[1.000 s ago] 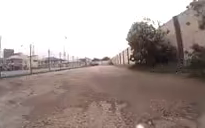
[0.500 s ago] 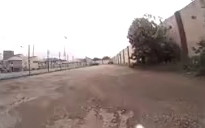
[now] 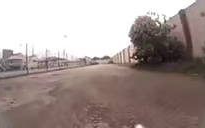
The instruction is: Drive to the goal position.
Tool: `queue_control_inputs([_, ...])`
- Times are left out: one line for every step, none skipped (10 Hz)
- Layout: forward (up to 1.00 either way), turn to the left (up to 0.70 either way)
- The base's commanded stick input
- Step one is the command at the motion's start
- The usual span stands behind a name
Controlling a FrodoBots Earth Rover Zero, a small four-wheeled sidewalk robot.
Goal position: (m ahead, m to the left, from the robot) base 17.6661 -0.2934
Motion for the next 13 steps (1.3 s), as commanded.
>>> queue_control_inputs([0.7, 0.0])
queue_control_inputs([0.7, 0.0])
queue_control_inputs([0.7, 0.0])
queue_control_inputs([0.7, 0.0])
queue_control_inputs([0.7, 0.0])
queue_control_inputs([0.7, 0.0])
queue_control_inputs([0.7, 0.0])
queue_control_inputs([0.7, 0.0])
queue_control_inputs([0.7, 0.0])
queue_control_inputs([0.7, 0.0])
queue_control_inputs([0.7, 0.0])
queue_control_inputs([0.7, 0.0])
queue_control_inputs([0.7, 0.0])
